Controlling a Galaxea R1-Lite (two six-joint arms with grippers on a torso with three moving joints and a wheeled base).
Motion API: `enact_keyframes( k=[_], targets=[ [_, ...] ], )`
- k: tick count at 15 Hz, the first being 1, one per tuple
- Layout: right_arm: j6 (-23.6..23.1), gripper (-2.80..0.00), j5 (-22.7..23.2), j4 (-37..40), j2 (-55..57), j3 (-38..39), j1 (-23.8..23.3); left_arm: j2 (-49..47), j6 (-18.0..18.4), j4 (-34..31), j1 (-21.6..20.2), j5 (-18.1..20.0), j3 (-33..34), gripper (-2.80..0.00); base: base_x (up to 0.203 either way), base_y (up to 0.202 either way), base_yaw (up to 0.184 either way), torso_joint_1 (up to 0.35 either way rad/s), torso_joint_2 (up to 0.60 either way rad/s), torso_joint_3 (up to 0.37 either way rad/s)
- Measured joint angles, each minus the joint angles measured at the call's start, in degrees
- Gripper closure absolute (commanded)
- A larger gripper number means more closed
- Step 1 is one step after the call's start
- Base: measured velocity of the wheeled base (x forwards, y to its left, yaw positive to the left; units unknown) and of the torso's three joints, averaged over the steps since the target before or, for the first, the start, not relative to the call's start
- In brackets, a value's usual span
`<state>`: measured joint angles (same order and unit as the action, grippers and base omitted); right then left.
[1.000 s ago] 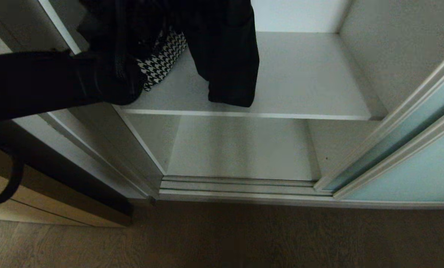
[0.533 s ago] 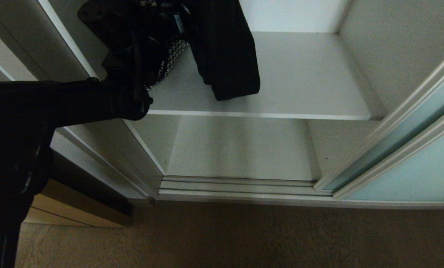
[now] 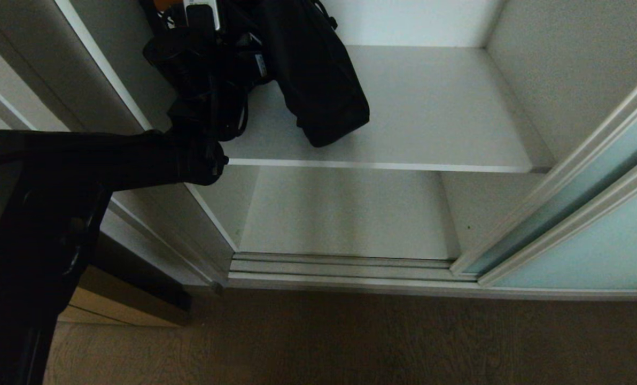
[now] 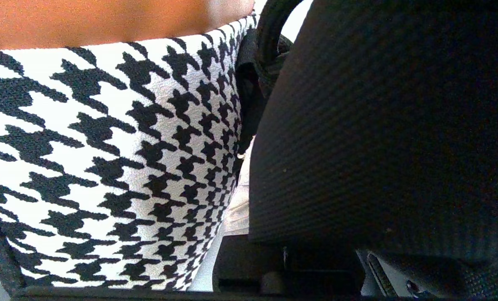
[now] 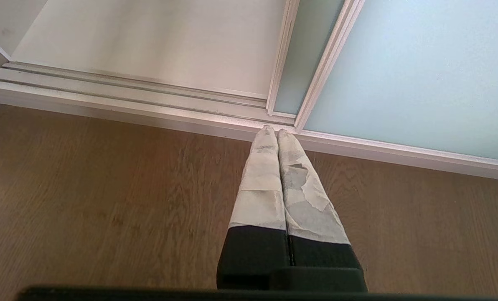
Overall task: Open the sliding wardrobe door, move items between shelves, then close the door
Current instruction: Place the basket on the higher shelf
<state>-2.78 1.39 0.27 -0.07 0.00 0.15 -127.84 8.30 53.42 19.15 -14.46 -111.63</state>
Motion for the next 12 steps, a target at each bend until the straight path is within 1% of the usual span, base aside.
enact_keyframes(
  k=[3,6,7,8,10,12],
  targets=[
    [0.0,0.0,0.0,0.0,0.0,0.0,0.0,0.9,0.2,-0.1,0.3,-0.9,0.0,0.0,0.0,0.0,0.0,0.0,0.0,0.0],
    [0.0,0.0,0.0,0.0,0.0,0.0,0.0,2.1,0.3,-1.7,0.8,-1.3,0.0,0.0,0.0,0.0,0.0,0.0,0.0,0.0],
    [0.0,0.0,0.0,0.0,0.0,0.0,0.0,2.6,0.4,-2.6,1.0,-1.3,0.0,-2.8,0.0,0.0,0.0,0.0,0.0,0.0],
    [0.0,0.0,0.0,0.0,0.0,0.0,0.0,3.2,0.4,-3.7,1.2,-1.4,0.0,-2.8,0.0,0.0,0.0,0.0,0.0,0.0],
    [0.0,0.0,0.0,0.0,0.0,0.0,0.0,4.1,0.0,-3.7,1.3,-2.1,0.0,-2.8,0.0,0.0,0.0,0.0,0.0,0.0],
    [0.0,0.0,0.0,0.0,0.0,0.0,0.0,4.8,-0.1,-3.5,2.5,-2.6,-0.2,-2.8,0.0,0.0,0.0,0.0,0.0,0.0]
  ],
)
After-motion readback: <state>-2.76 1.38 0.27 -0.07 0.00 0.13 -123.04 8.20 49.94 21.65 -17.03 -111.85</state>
